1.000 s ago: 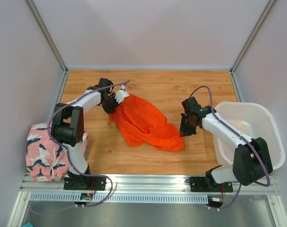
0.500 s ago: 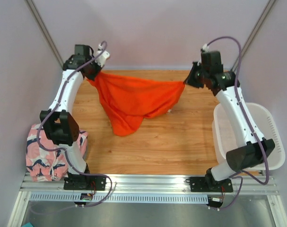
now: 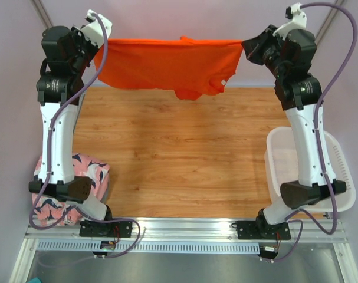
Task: Fold and stack the mixed laundry pile
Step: Flatten out the T-shirt at the center of the board.
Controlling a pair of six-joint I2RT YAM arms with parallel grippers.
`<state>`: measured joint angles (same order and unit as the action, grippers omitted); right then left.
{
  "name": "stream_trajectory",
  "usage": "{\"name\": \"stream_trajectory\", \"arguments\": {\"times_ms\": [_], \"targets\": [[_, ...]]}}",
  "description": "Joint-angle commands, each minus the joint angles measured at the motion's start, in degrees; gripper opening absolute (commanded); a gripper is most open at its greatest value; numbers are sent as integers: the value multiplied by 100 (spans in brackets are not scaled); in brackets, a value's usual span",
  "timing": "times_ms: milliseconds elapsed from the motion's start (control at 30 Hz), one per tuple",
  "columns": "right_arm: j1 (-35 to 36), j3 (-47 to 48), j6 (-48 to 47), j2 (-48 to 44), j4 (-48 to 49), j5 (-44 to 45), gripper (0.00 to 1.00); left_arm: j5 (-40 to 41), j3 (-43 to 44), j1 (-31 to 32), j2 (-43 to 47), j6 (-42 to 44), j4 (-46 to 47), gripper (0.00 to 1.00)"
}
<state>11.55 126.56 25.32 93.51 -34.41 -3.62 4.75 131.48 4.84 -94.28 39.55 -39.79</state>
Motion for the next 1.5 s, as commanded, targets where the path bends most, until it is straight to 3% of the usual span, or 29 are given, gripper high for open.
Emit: {"name": "stream_trajectory", "arguments": {"times_ms": [0, 33, 100, 267, 433, 633, 767, 1000, 1133, 1233, 1267, 1300, 1367, 1467], "targets": [[-48, -1183, -221, -1128, 663, 124, 0, 17, -973, -53, 593, 176, -81, 0], [-48, -1943, -247, -1386, 768, 159, 0, 69, -1245, -45, 786, 141, -151, 0], [-48, -2380, -317, -2009, 989, 299, 0, 78, -1143, -45, 850, 53, -640, 0], [-48, -1706, -590, -2197, -62, 222, 0, -290, -203, -45, 938, -53, -1583, 0], [-30, -1934, -449, -2881, -373, -113, 0, -203, -97, -45, 1376, 18, -2269, 0], [-48, -1292, -467, -3533, -1040, 72, 0, -431, 729, -45, 1746, -61, -3192, 0], [-39, -1485, -239, -3700, -1076, 46, 0, -598, 599, -45, 1843, -70, -3421, 0], [22, -3232, 262, -2903, -199, -517, 0, -1448, -859, -36, 1327, -693, -2613, 0], [1073, -4646, 88, -2218, 163, -97, 0, -1864, -896, -27, 886, -1160, -2604, 0], [1759, -4983, 209, -1654, 398, -270, 16, -2005, -1054, -18, 867, -1335, -2534, 0], [2067, -5140, 271, -1348, 540, -445, 35, -2048, -1124, -18, 911, -1397, -2447, 0], [2070, -5185, 272, -1171, 680, -464, 43, -2075, -1125, -18, 920, -1397, -2411, 0], [2465, -5195, 219, -767, 1006, -447, 50, -2145, -1081, 95, 911, -1564, -2402, 0], [2580, -5203, 437, -432, 1322, -726, 51, -2005, -879, 638, 841, -1599, -2463, 0]]}}
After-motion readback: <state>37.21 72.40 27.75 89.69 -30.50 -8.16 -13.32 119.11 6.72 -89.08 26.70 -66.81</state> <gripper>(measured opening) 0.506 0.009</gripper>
